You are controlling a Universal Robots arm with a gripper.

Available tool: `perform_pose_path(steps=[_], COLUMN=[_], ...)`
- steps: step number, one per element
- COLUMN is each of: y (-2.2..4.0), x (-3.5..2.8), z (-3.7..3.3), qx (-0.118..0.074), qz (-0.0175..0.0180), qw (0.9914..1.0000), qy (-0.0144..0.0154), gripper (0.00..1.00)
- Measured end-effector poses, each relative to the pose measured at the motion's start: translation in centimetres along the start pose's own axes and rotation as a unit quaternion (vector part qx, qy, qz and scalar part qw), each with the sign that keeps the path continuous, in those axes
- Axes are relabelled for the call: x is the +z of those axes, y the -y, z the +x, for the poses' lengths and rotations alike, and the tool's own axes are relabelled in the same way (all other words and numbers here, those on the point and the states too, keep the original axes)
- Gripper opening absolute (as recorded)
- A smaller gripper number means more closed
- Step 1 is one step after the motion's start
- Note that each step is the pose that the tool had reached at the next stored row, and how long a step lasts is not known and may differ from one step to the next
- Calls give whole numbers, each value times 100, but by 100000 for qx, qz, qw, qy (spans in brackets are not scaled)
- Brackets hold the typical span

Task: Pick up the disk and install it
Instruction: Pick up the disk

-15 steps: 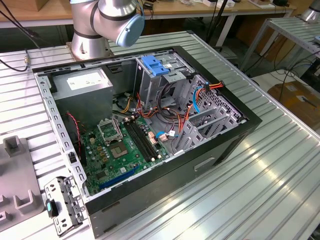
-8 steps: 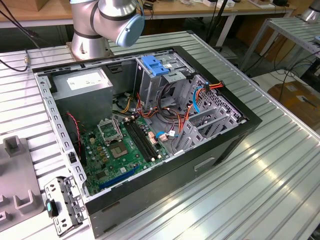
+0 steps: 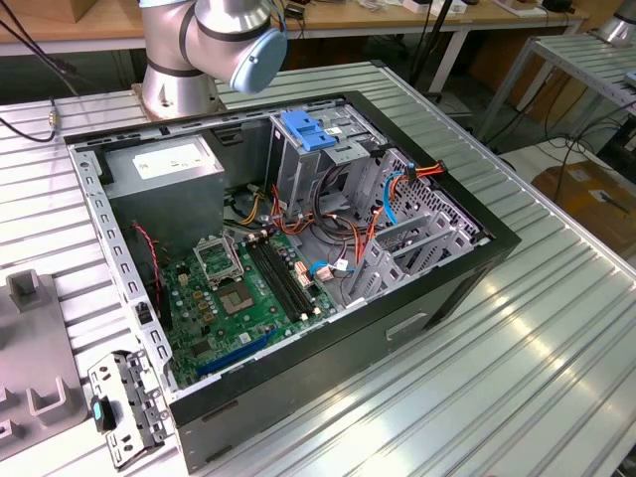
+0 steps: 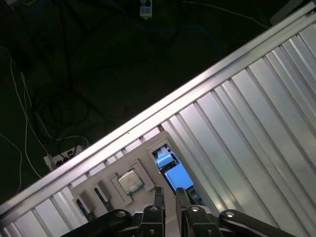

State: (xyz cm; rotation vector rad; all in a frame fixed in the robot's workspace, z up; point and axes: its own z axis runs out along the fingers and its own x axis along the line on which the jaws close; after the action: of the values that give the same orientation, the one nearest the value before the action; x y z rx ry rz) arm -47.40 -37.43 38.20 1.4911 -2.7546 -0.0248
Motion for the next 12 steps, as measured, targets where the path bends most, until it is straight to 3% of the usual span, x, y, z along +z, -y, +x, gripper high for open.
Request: perform_pose_path(steps=[2, 5, 8, 12], y=[1, 0, -1, -16], x=[4, 7, 9, 13], z=[-1, 0, -1, 9], qx=[-1371, -4043, -6516, -7675], qz=[472, 501, 500, 494], qw=[99989, 99917, 99786, 99704], qy=[283, 271, 244, 226], gripper=[24, 24, 24, 24])
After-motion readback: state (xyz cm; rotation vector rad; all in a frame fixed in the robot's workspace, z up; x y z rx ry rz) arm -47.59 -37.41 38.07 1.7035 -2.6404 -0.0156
